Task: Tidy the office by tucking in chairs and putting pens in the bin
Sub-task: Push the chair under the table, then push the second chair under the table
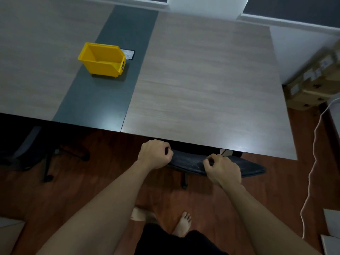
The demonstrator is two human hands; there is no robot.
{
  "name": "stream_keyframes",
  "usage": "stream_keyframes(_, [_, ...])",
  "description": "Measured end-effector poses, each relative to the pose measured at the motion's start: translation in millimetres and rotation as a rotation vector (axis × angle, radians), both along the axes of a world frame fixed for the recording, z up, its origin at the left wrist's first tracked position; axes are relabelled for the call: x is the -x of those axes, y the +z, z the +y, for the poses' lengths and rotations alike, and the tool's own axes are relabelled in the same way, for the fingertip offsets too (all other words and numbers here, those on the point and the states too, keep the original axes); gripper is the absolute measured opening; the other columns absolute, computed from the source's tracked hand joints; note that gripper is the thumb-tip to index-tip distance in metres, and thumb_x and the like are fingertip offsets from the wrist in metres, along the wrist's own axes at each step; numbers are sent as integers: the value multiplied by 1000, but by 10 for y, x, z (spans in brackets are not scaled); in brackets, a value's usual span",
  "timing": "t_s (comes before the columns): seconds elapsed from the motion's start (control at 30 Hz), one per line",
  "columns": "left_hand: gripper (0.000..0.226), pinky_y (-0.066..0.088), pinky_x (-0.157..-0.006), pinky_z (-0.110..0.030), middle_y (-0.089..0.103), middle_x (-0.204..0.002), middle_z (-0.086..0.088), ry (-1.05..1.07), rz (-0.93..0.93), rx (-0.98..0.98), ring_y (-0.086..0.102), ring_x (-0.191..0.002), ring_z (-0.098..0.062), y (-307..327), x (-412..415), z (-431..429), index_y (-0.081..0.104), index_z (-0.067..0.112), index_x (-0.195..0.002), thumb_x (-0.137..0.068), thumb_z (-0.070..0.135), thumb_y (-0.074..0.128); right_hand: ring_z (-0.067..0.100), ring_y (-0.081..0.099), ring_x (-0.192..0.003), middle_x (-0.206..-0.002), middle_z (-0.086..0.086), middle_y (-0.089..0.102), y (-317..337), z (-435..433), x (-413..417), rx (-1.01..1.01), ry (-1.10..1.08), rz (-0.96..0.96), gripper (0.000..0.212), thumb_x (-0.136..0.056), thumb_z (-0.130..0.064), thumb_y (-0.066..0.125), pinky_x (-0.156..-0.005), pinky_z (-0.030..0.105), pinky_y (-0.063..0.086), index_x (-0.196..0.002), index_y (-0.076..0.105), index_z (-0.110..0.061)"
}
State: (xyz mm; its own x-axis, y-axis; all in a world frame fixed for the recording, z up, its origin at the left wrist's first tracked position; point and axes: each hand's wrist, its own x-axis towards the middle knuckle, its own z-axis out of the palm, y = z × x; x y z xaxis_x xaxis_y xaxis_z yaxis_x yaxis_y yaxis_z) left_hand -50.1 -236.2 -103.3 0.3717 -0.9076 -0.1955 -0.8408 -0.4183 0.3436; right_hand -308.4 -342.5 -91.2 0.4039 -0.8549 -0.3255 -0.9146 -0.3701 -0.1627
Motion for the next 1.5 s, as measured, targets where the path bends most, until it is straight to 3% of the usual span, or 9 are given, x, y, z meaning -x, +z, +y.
stream_keyframes(0.17, [32,61,-86,-38,75,-117,14,-10,287,100,69,-107,-11,56,-217,186,75,34,-116,-103,50,50,23,68,-107,-116,-6,73,166,-52,-168,-177,-17,43,49,-93,-73,37,-98,46,54,-115,69,-42])
stream_keyframes(0.37, [44,59,-96,-34,70,-135,18,101,275,110,66,-122,-7,100,-1008,774,68,37,-133,-104,62,46,24,68,-118,-134,0,72,283,109,-1109,-260,93,-82,64,-99,-74,45,-98,43,58,-137,65,-25])
stream_keyframes(0.57, [50,59,-101,-34,70,-134,22,282,265,118,66,-124,-3,114,-1837,1571,66,39,-137,-102,67,43,23,65,-127,-143,1,67,359,489,-2338,-272,302,-168,66,-103,-70,46,-105,40,55,-142,63,-20])
stream_keyframes(0.8, [48,60,-99,-36,70,-129,25,526,239,172,65,-121,2,90,-2470,2662,66,41,-134,-103,68,43,20,68,-122,-136,-1,72,302,1119,-3557,-290,515,-195,67,-99,-74,45,-101,37,57,-137,67,-23])
stream_keyframes(1.1, [47,60,-95,-30,72,-125,24,836,171,221,66,-115,5,162,-3035,3961,70,40,-131,-103,67,42,15,64,-131,-142,-5,68,271,2075,-4930,-403,809,-181,72,-98,-77,43,-109,40,54,-143,62,-24])
stream_keyframes(1.27, [45,49,-90,-12,72,-124,23,954,136,239,63,-111,7,207,-3453,4512,71,37,-129,-105,63,44,13,65,-127,-136,-8,70,252,2549,-5795,-431,939,-196,70,-96,-78,43,-105,40,56,-138,65,-27])
stream_keyframes(1.5, [35,57,-99,-32,75,-125,10,1069,77,253,69,-115,-9,337,-4379,5043,74,27,-130,-109,47,53,14,68,-116,-125,-10,72,316,3095,-7137,-467,1072,-210,65,-96,-79,42,-99,41,60,-127,69,-29])
